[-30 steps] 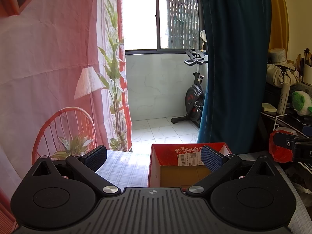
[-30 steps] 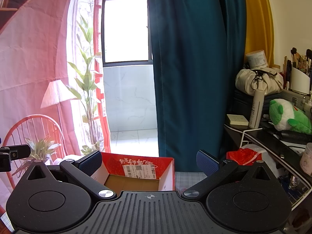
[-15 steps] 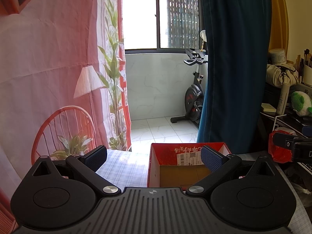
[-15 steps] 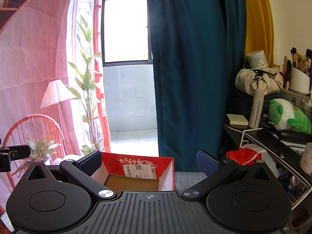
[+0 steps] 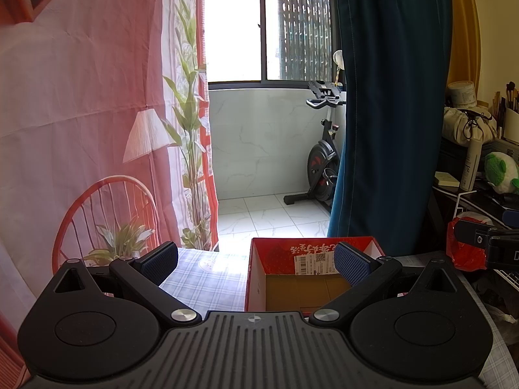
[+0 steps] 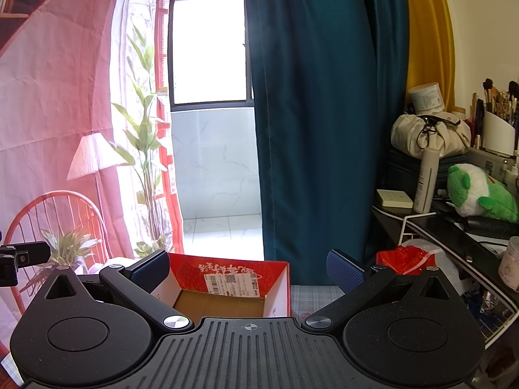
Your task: Organize soft objects
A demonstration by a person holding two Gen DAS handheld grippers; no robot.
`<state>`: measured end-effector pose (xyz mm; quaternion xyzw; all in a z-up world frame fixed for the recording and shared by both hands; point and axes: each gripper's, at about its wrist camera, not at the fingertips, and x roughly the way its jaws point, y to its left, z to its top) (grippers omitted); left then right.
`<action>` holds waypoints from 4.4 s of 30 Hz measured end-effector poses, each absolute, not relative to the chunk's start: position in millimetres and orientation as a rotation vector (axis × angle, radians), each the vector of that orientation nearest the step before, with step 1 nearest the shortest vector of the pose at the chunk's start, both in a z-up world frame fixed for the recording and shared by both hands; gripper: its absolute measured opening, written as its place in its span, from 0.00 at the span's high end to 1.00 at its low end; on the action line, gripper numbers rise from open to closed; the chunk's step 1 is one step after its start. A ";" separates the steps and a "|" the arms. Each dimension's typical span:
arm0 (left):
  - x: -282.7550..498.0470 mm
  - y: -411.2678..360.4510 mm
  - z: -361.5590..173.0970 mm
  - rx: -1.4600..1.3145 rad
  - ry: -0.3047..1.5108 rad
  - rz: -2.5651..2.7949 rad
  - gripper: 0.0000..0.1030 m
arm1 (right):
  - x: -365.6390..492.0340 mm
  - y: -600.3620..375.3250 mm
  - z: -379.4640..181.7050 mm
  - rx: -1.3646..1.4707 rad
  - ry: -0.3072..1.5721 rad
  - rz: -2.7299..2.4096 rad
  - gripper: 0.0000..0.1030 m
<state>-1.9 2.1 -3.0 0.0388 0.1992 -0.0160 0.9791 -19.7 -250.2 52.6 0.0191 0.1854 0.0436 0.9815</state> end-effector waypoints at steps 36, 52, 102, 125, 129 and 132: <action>19.3 13.0 -88.2 0.124 0.565 -0.053 0.00 | -6.2 -250.4 -40.2 0.114 0.476 0.238 0.00; 28.0 24.8 -146.5 -0.008 0.762 -0.160 0.07 | -3.1 -229.5 -131.8 0.031 0.687 0.225 0.01; 45.4 21.1 -235.6 -0.141 0.918 -0.236 0.68 | 3.8 -242.4 -190.7 0.102 0.805 0.281 0.27; 28.8 26.1 -181.3 -0.072 0.722 -0.279 0.83 | -3.6 -254.5 -140.6 0.120 0.615 0.408 0.92; 23.6 22.0 -158.5 -0.048 0.645 -0.290 0.83 | -3.9 -256.0 -118.4 0.123 0.556 0.411 0.92; 21.2 17.9 -138.2 -0.023 0.579 -0.299 0.83 | -2.8 -259.0 -101.4 0.124 0.510 0.415 0.92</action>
